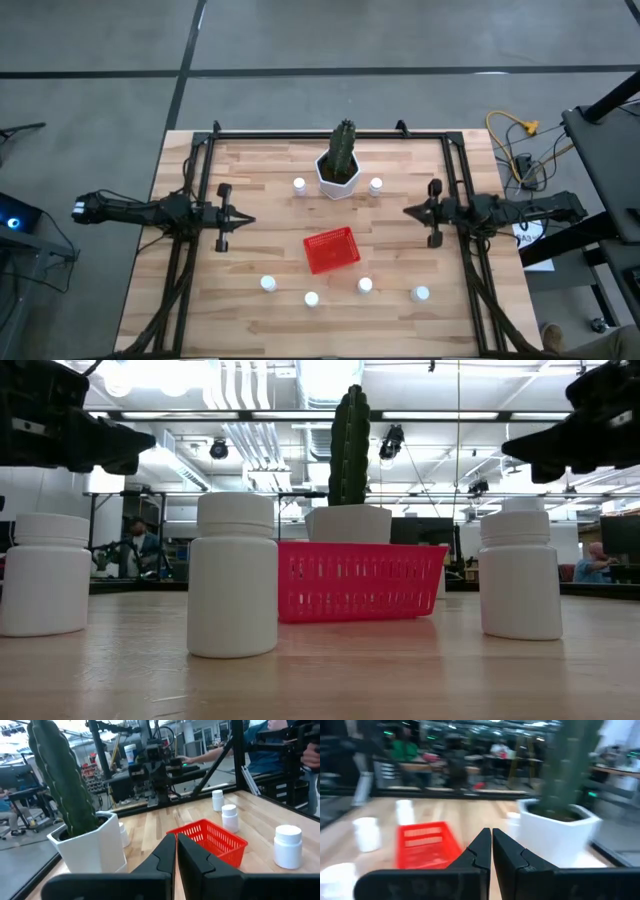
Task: Pick and place pill bottles into a basket
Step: Put the white pill bottle into the red bin
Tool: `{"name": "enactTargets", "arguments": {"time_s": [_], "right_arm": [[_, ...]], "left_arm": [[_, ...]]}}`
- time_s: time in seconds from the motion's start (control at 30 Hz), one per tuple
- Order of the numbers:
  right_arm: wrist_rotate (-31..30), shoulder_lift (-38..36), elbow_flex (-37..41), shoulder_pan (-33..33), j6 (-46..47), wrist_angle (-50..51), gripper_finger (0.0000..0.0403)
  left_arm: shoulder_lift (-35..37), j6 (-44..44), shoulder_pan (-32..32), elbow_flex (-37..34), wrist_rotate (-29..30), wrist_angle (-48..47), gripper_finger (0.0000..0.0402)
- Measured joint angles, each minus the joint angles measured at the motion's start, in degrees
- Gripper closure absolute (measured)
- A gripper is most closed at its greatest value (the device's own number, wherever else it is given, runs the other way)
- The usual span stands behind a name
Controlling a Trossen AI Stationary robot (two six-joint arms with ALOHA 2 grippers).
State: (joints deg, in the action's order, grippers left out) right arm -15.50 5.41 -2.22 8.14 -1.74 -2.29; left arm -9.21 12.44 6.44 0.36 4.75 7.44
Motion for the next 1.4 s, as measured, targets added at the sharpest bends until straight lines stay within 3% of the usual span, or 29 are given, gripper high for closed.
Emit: {"name": "enactTargets", "arguments": {"time_s": [0.2,0.43,0.6,1.03,1.4], "right_arm": [[-1.2,0.0,-6.9,0.0,1.6,10.7,0.0394],[-3.9,1.6,-10.9,0.0,2.4,14.5,0.0394],[-11.8,9.8,-16.6,-0.7,4.6,22.0,0.0394],[-11.9,31.9,-31.9,-2.1,1.5,22.2,0.0394],[-11.2,43.2,-36.7,-5.0,7.6,27.5,0.0384]], "left_arm": [[0.0,0.0,0.0,0.0,0.0,-0.3,0.0402],[0.0,0.0,0.0,0.0,0.0,-0.2,0.0402],[0.1,0.5,0.0,0.0,0.0,0.0,0.0402],[0.1,1.5,0.0,0.0,0.2,-0.1,0.0402],[0.1,1.4,0.0,0.0,0.3,-0.4,0.0402]]}}
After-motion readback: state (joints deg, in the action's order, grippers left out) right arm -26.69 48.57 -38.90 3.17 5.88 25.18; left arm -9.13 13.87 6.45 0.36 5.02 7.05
